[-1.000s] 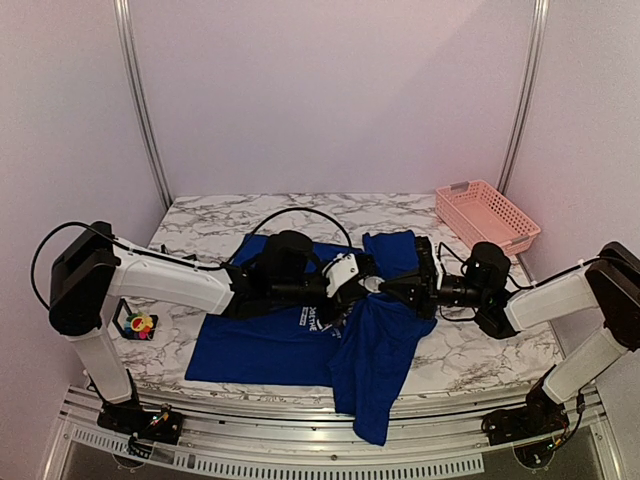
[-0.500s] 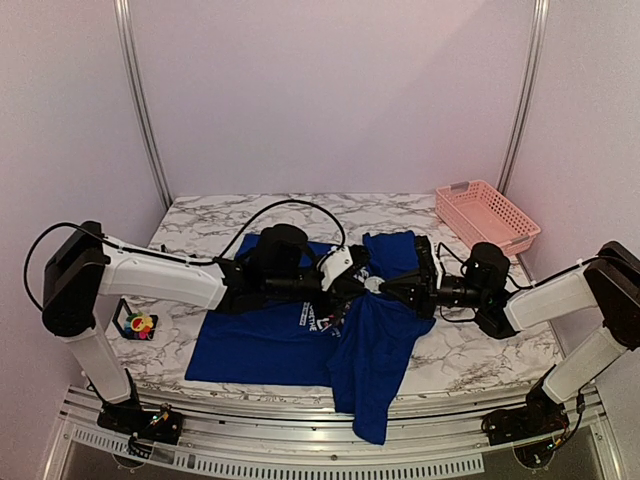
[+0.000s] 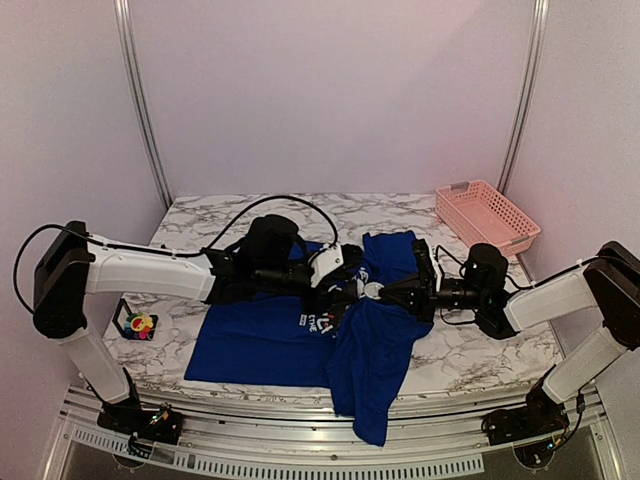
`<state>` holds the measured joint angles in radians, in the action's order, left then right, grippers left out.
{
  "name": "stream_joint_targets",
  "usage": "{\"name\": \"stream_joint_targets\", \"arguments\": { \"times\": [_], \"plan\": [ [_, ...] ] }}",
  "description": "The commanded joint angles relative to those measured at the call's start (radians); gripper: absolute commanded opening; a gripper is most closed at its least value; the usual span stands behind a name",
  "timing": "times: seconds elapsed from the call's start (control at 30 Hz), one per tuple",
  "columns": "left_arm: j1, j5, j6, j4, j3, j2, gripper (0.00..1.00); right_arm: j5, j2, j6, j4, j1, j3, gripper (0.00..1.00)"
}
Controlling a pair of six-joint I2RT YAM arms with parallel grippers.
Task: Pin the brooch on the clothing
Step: Pin the brooch onto the flattened clothing.
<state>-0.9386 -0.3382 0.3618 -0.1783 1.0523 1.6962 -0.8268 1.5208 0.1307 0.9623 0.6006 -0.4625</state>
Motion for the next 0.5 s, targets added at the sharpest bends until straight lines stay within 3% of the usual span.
{"name": "stream_joint_targets", "arguments": {
  "times": [0.0, 0.23, 0.47],
  "plan": [
    [0.024, -0.091, 0.043, 0.076, 0.022, -0.038, 0.53, -0.028, 0.024, 0.01, 0.005, -0.003, 0.003, 0.0],
    [0.049, -0.172, -0.16, 0.081, 0.099, 0.002, 0.36, -0.031, 0.028, 0.012, 0.004, -0.003, -0.002, 0.0],
    [0.049, -0.265, -0.21, 0.107, 0.125, 0.06, 0.42, -0.039, 0.025, 0.006, 0.007, -0.003, -0.01, 0.0]
  ]
}}
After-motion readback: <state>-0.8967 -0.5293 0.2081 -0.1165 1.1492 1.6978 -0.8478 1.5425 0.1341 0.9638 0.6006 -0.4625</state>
